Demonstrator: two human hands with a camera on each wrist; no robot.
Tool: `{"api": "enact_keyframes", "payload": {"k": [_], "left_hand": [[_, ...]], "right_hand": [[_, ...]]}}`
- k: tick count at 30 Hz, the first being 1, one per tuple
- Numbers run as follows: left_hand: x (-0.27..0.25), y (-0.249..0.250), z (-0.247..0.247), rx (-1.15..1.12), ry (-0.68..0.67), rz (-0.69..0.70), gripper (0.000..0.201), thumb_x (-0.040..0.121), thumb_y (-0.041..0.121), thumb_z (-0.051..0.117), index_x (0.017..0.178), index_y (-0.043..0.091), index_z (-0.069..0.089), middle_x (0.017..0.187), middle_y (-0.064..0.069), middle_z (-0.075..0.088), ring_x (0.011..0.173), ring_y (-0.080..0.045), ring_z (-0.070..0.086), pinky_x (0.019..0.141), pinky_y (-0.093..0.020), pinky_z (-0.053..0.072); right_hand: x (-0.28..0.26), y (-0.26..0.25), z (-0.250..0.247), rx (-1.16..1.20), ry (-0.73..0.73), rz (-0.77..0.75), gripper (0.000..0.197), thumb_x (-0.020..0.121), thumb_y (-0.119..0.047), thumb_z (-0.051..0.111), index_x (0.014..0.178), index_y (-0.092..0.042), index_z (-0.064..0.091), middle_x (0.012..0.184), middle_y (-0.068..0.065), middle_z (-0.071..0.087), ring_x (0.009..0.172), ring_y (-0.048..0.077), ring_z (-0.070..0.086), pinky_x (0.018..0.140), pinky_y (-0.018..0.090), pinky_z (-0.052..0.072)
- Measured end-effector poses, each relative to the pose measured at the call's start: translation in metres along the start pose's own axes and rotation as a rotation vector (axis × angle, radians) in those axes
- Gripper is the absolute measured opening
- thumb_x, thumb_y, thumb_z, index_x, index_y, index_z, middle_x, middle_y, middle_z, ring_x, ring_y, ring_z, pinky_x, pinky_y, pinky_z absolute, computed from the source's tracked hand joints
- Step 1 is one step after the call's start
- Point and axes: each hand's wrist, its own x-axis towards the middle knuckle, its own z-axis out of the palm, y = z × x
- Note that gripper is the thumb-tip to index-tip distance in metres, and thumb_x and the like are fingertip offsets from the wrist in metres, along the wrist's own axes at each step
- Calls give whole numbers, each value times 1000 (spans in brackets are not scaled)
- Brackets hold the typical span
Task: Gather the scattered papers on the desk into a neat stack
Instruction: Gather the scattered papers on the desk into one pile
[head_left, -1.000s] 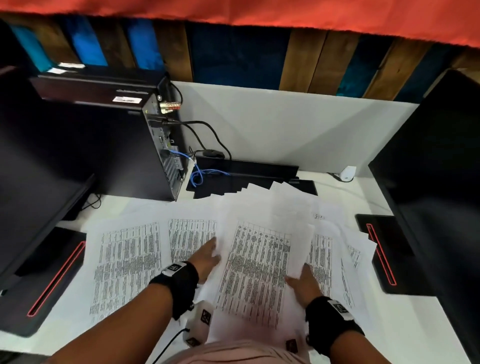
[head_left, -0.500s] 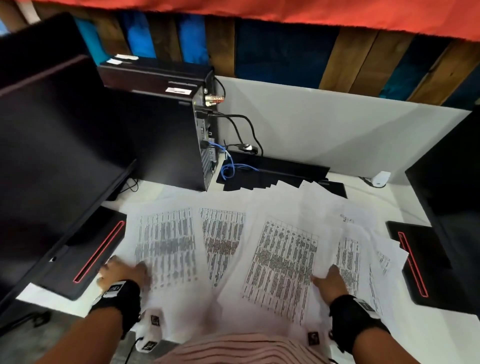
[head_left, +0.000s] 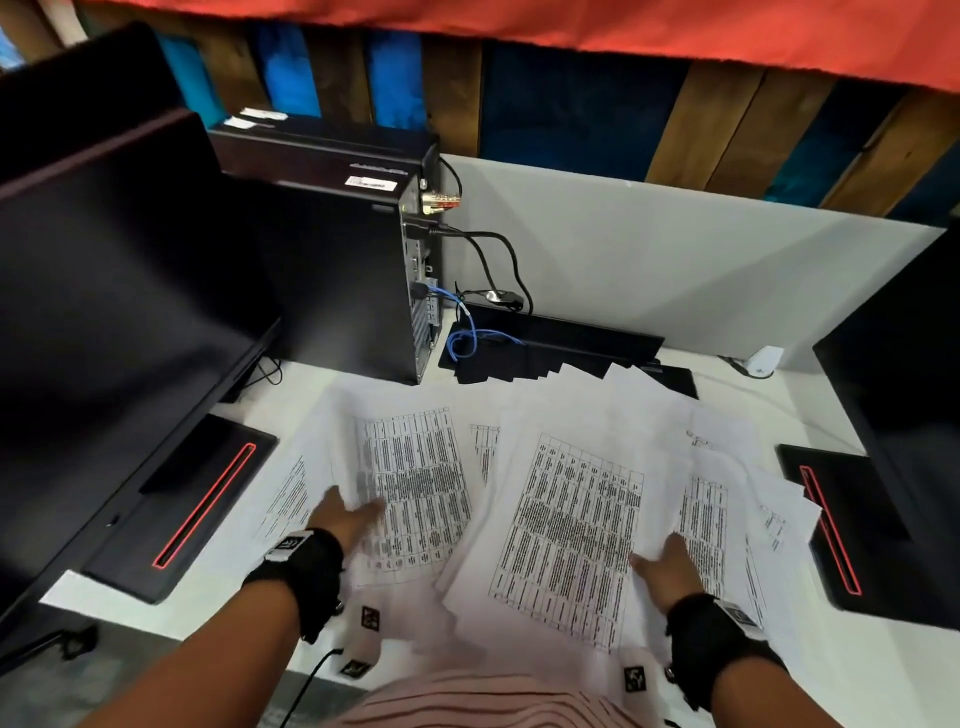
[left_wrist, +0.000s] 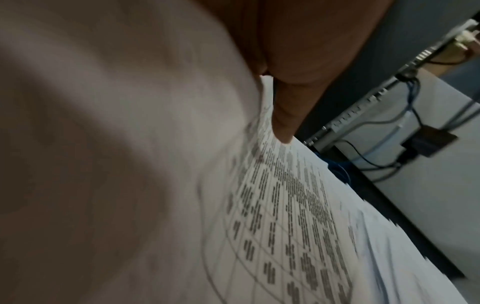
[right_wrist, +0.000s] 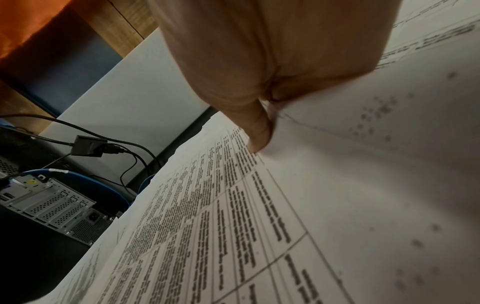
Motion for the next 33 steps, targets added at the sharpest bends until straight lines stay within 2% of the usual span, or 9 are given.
{"api": "enact_keyframes", "payload": {"k": [3, 7, 10, 15, 20, 23, 27, 31, 33], "left_hand": [[-4, 4, 6, 132, -108, 17, 76, 88, 34, 62, 146, 1, 26, 147, -19, 40, 128, -35, 47, 102, -36, 41], [-19, 24, 6, 186, -21, 204, 37, 91, 14, 56, 124, 0, 50, 92, -14, 63, 69, -24, 62, 55, -29, 51], [-37, 54, -10, 209, 71, 357, 30, 90, 10, 50, 119, 5, 56, 90, -18, 69, 72, -32, 68, 60, -33, 56], [-75, 117, -61, 246, 347, 678, 17, 87, 6, 51, 100, 9, 62, 74, -16, 62, 72, -36, 62, 60, -29, 39], [-98, 158, -99, 80, 473, 829, 18, 85, 6, 53, 71, 17, 50, 54, -1, 45, 47, -23, 42, 43, -26, 35], [-87, 164, -87, -36, 380, 805, 26, 84, 2, 54, 66, 19, 48, 57, -2, 49, 48, -19, 46, 47, -24, 37], [-48, 136, -25, -1, 122, 613, 12, 82, 2, 60, 91, 10, 58, 70, -12, 63, 62, -30, 63, 59, -37, 55], [-14, 84, 51, 151, -153, 435, 48, 81, 8, 66, 125, 8, 49, 109, -17, 64, 90, -30, 63, 75, -35, 53], [-3, 59, 82, 246, -270, 343, 73, 79, 14, 71, 140, 6, 32, 139, -18, 47, 120, -30, 52, 99, -35, 45]], "right_hand": [[0, 0, 0, -12, 6, 17, 64, 91, -7, 59, 141, 8, 22, 147, 28, 34, 134, 39, 37, 107, 42, 34], [-1, -1, 1, -6, 0, 25, 61, 91, -8, 59, 139, 8, 25, 143, 29, 39, 131, 40, 41, 106, 44, 35], [-1, -1, 0, 8, 4, 22, 58, 90, -6, 60, 137, 8, 28, 141, 28, 43, 128, 39, 45, 106, 44, 36], [-3, 0, -2, 73, -7, 0, 47, 90, 0, 58, 130, 5, 36, 133, 24, 52, 105, 27, 51, 100, 39, 40], [-5, -1, -4, 61, -36, -2, 58, 90, -5, 59, 140, 4, 29, 141, 22, 45, 128, 36, 46, 106, 39, 36], [-8, -3, -7, 27, -76, 9, 72, 92, -12, 59, 148, 1, 16, 153, 20, 29, 140, 35, 32, 116, 42, 29], [-11, -9, -10, 18, -151, 41, 69, 100, -22, 43, 151, -1, 2, 160, 15, 8, 148, 29, 15, 120, 37, 16], [-15, -15, -13, 31, -123, 46, 65, 102, -43, 21, 152, -3, 8, 161, 12, 7, 149, 25, 10, 119, 30, 11], [-20, -19, -15, 79, -135, 53, 70, 98, -52, 15, 153, -8, 9, 162, 9, 7, 149, 24, 9, 119, 33, 10]]}}
